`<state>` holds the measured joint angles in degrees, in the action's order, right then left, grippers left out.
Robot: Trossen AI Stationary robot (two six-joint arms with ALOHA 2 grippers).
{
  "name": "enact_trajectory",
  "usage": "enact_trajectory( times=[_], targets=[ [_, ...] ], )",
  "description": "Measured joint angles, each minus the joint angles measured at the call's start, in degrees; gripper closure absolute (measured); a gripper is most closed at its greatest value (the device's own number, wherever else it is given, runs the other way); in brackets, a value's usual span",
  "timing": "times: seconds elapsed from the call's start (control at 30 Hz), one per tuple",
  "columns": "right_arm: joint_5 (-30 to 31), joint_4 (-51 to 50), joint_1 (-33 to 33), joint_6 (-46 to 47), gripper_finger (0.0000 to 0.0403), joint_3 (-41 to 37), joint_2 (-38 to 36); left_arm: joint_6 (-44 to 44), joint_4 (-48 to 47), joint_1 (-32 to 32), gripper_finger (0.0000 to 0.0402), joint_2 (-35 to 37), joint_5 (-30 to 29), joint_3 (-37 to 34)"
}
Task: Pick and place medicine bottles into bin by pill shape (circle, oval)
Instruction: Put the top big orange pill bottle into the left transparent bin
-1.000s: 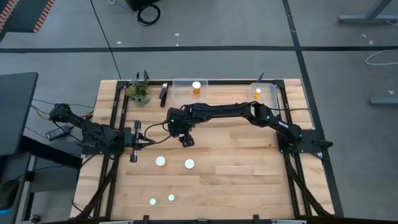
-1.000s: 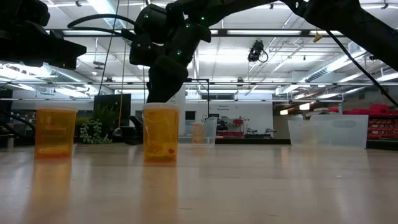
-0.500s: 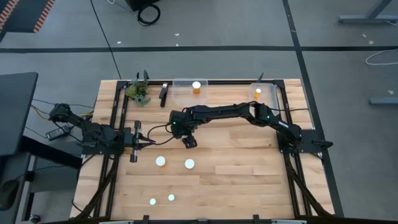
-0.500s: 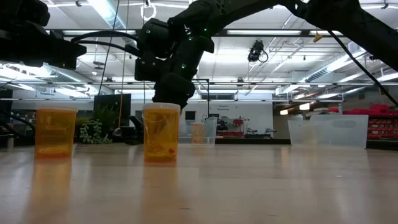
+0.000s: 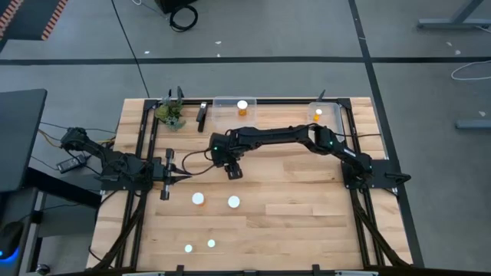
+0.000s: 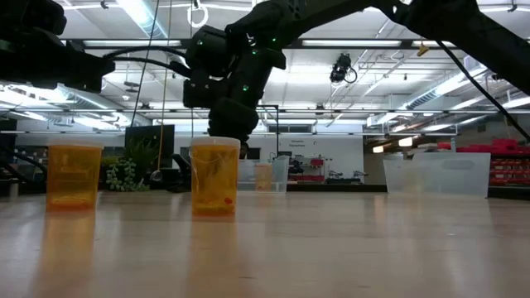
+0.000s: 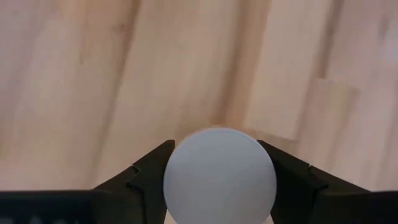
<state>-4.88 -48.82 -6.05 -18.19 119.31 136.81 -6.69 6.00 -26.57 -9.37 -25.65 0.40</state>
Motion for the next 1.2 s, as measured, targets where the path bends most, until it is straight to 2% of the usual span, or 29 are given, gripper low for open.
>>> enact_trajectory(
  times=[0.43,0.73,1.2],
  targets=[
    [0.94,-2.07,-5.17,1.3,0.0185,2.1,-4.3,-0.01,-0.13,-0.02,0.0376,-0.45,0.02,0.0],
    [3.16,-0.78,-9.87,1.26,0.0184,2.14,-7.81,0.0,-0.37,-0.02,0.0366,-1.14,0.01,0.0],
    [3.17,1.17,-16.91,0.82,0.0184,2.14,-7.89,0.01,-0.22,-0.02,0.037,-1.14,0.0,0.0]
  ],
)
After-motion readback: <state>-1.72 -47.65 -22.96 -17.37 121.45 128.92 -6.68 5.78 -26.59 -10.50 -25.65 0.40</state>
